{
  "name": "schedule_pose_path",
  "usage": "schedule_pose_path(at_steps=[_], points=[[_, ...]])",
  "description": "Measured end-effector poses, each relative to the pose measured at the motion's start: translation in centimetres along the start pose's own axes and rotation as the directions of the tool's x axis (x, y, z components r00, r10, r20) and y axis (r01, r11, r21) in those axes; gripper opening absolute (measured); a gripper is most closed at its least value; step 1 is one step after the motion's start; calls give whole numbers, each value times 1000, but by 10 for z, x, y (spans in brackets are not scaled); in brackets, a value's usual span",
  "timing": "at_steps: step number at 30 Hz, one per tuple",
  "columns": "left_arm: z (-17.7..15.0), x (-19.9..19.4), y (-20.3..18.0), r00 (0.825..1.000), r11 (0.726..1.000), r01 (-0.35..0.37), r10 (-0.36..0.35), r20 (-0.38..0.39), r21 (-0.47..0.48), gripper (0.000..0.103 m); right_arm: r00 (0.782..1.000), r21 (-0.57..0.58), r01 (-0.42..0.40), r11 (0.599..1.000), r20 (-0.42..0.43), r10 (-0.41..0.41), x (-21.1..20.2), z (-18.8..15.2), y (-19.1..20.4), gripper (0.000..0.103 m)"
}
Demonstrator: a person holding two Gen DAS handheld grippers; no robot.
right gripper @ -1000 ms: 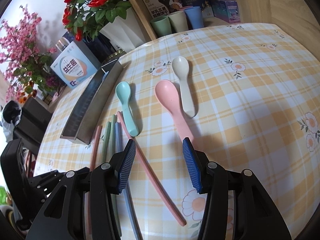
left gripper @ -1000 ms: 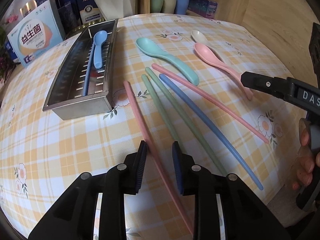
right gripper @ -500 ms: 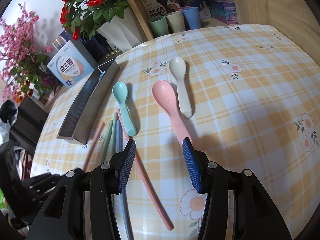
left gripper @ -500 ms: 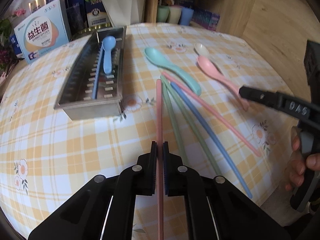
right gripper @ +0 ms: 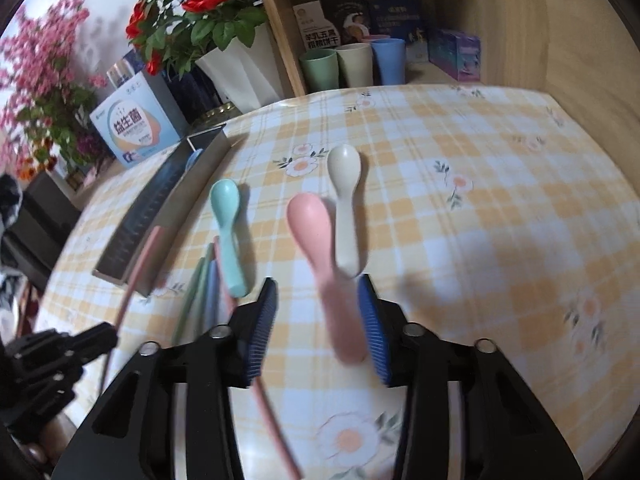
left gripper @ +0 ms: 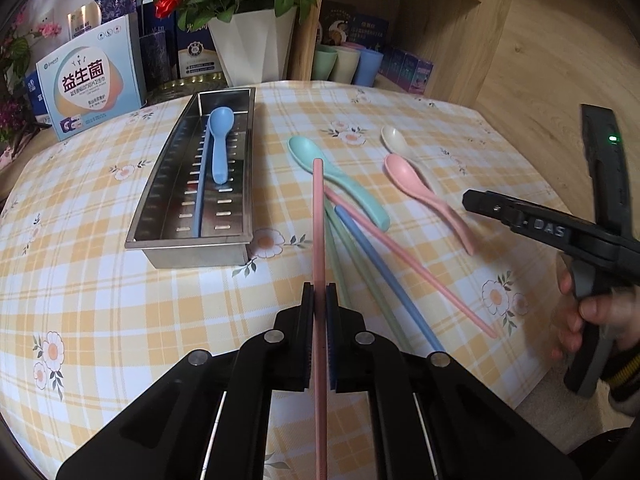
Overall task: Organize utensils
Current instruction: 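Grasp the pink spoon handle with the right tool while the left tool holds the pink chopstick, then carry the pink chopstick into the steel tray and open the left tool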
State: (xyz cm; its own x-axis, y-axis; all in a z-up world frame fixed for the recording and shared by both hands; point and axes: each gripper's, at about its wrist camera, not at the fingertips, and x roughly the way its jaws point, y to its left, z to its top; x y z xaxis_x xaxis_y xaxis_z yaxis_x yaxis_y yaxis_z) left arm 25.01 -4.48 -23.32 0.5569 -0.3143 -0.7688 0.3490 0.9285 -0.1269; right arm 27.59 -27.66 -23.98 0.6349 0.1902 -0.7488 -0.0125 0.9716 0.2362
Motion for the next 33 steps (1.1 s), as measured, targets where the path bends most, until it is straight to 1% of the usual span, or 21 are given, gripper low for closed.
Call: schedule_pose_path(at_steps=[6,14,17,19,21,24,27,29,33], points=[[0,-3,8,1000,1000,-1,1,8,-26,5,998,-97,20,995,-51,-25,20,5,0,36],[-1,-8,19,1000,998,4,-3,20,-58,5,993,-100,17,995,-115,-29,46,6,-2,36],[-2,-9,20,1000,998,7,-6,21,-63,5,992,-102,23,995,-122,-35,50,5,-2,35],[-2,-8,22,1000,998,7,-5,20,-68,5,991,-98,25,995,-125,-37,52,6,-2,29],[-2,-8,23,1000,997,8,-7,19,-73,5,991,-90,19,996,-131,-30,53,7,-2,26],[-2,-8,23,1000,997,10,-9,18,-73,5,990,-88,13,996,-139,-25,55,8,-1,19],[-3,-8,23,1000,997,12,-11,16,-74,5,989,-84,13,996,-143,-25,55,8,1,14],[-3,-8,23,1000,997,11,-10,15,-76,5,990,-75,18,997,-138,-28,53,7,1,14],[-2,-8,23,1000,997,14,-13,18,-77,5,993,-28,-29,999,-115,26,43,7,6,14]])
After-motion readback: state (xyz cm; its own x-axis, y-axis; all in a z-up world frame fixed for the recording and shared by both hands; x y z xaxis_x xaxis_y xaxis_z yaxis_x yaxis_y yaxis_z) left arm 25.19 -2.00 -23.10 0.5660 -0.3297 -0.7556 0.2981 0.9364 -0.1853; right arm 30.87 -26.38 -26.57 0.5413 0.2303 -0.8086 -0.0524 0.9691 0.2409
